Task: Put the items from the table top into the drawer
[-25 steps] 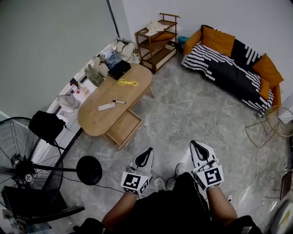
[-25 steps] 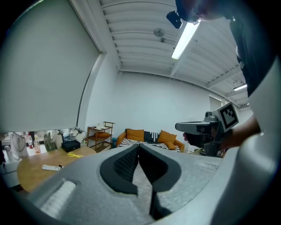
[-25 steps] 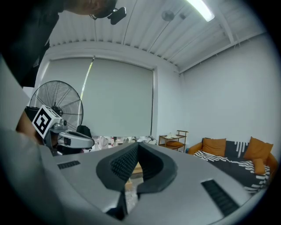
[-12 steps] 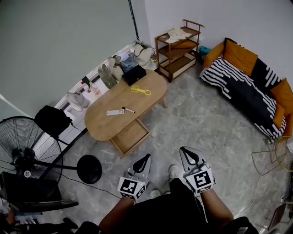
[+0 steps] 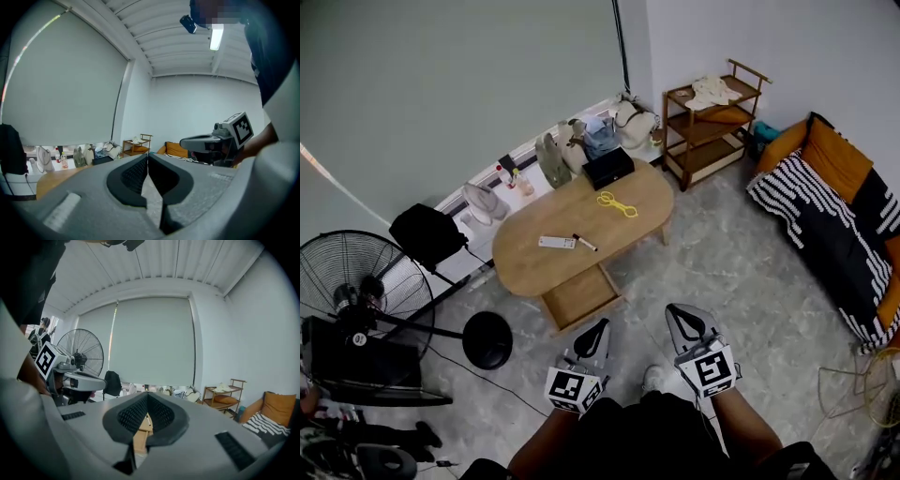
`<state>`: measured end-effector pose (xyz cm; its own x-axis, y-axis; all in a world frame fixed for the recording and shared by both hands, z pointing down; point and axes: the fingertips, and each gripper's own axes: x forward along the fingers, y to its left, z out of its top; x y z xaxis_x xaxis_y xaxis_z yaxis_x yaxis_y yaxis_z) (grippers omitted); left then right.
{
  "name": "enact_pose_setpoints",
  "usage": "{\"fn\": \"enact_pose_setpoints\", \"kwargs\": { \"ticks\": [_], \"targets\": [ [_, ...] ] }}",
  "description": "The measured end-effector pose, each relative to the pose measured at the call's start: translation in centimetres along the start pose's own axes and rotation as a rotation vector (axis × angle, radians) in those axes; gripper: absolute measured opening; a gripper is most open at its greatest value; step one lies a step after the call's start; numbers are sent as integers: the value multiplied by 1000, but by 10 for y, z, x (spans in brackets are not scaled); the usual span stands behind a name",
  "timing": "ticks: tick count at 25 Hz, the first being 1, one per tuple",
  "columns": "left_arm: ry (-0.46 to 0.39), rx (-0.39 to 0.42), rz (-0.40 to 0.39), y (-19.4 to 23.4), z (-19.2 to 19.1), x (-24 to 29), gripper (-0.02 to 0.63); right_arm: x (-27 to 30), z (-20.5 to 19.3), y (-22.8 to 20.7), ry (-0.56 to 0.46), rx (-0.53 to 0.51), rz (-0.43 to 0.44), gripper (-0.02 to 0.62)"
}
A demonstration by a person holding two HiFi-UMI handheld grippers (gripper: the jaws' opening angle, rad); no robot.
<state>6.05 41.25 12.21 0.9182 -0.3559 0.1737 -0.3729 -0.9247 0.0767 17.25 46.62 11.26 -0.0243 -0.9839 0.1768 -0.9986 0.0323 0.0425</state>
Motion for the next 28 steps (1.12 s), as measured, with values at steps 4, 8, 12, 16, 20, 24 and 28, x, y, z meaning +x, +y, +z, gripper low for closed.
{"fn": "enact_pose_setpoints", "kwargs": {
  "ticks": [4,8,12,16,20,24,28],
  "targets": [
    [-6,2,57,18,5,12,18,29,3,-9,8,-35,63,-3],
    [-3,-1,133,52,7,15,18,65,16,-6,-3,-41,117,-3],
    [-6,-27,205,96,3,8,18,109,25,5,-13,-66,149,-3],
    [3,-45,254,144,-3,2,18,161,30,19,-7,-60,175,-3],
    [12,-72,305,203,-4,-4,18,221,40,45,15,-76,242,-3],
    [9,-91,335,260,-6,-11,18,280,46,76,34,-97,308,-3],
    [5,-104,356,308,-11,-16,18,329,47,99,62,-124,337,-3]
  ]
}}
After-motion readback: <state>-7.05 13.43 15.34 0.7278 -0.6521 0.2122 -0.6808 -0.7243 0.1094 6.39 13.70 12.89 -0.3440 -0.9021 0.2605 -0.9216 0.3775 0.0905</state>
